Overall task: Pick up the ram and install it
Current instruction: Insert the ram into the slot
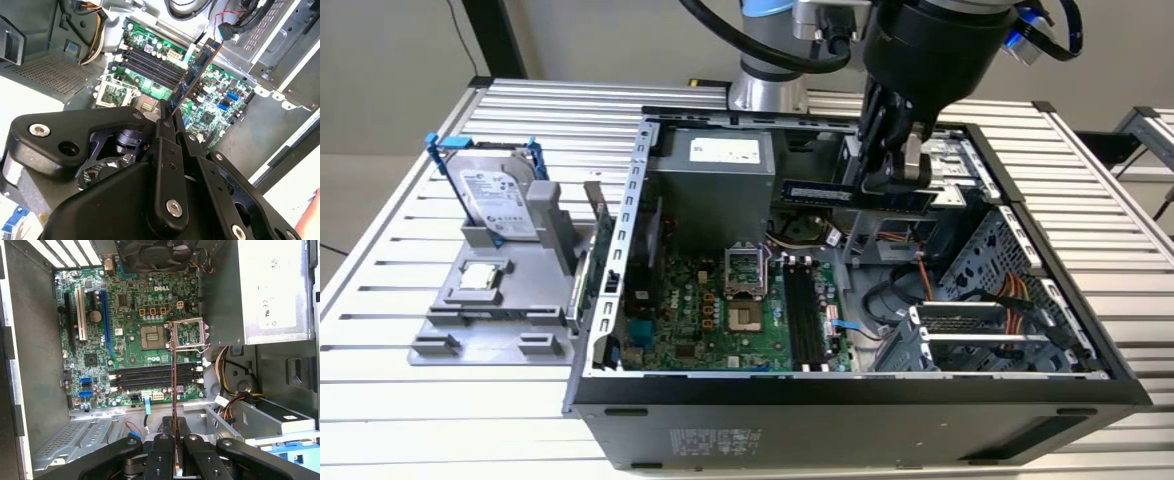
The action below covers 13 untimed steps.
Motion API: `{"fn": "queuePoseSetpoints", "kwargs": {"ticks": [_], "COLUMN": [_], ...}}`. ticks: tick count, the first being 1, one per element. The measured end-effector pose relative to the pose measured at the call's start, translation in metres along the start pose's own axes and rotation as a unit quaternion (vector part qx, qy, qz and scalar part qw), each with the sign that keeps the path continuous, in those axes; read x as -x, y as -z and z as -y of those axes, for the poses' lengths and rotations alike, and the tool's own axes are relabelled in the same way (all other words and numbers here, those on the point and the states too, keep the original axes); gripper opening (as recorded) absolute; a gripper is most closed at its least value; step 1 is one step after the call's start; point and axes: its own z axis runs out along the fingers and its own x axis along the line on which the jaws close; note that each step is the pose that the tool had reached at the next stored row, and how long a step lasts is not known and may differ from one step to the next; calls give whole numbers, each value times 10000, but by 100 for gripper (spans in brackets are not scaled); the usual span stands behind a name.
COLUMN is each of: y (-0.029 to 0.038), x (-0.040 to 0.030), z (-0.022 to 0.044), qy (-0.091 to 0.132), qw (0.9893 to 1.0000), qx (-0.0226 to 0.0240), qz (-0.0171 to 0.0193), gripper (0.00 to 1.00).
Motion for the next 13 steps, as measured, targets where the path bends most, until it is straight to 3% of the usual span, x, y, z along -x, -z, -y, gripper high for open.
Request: {"fn": "queuePoseSetpoints", "kwargs": {"ticks": [6,13], "y": [0,0], "x": [2,3], "z": [-1,-1], "qy": [-60,-281], "qw": [10000,9996], "qx": [-4,-20], "qz": [1,3], "gripper": [0,0]}}
